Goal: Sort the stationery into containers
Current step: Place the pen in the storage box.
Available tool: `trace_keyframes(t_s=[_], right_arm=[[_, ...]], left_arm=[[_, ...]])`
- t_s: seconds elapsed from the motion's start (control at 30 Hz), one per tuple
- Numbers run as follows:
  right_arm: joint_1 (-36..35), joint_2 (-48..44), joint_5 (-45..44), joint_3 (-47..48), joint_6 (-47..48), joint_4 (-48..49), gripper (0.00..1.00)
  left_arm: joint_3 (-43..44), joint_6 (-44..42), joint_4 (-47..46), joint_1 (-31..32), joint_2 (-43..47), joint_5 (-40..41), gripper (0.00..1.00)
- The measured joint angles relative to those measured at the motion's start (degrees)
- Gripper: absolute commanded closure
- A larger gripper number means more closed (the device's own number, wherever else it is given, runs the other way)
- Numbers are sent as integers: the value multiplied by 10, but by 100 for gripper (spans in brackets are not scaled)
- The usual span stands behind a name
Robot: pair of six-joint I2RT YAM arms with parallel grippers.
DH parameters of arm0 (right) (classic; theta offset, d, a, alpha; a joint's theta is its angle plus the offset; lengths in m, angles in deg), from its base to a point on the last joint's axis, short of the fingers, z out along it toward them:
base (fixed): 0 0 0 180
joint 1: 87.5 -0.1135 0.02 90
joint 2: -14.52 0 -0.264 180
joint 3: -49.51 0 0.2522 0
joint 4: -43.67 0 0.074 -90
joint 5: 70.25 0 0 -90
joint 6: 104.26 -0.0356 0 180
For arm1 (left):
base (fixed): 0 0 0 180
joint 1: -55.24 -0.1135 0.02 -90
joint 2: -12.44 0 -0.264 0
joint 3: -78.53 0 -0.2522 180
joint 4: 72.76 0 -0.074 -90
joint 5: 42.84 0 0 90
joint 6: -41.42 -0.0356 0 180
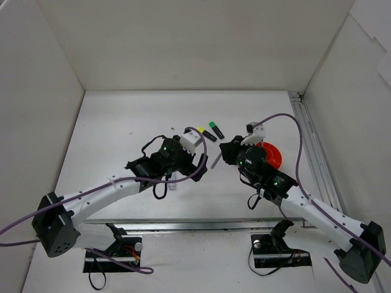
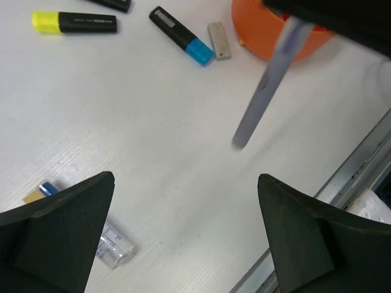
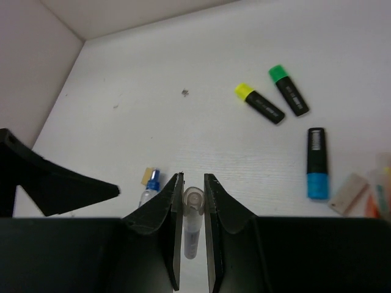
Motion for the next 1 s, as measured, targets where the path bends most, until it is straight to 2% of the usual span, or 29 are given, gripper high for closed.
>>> trace_keyframes(t_s=[0.17, 0.3, 0.5, 0.77, 1.0], right_arm=[[0, -77, -130, 0, 70, -66, 100], [0, -116, -229, -3, 124, -100, 100], [6, -96, -337, -24, 192, -89, 100], [63, -13, -353, -61, 235, -5, 100], [123, 19, -301, -70, 223, 43, 100]], left_arm=[[-25, 24, 7, -11, 52, 35, 0], [-81, 57, 8, -56, 103, 55, 0], [-101, 102, 34, -135, 100, 49, 0], [-102, 116, 34, -154, 83, 21, 0], [-103, 126, 33, -175, 57, 4, 0]])
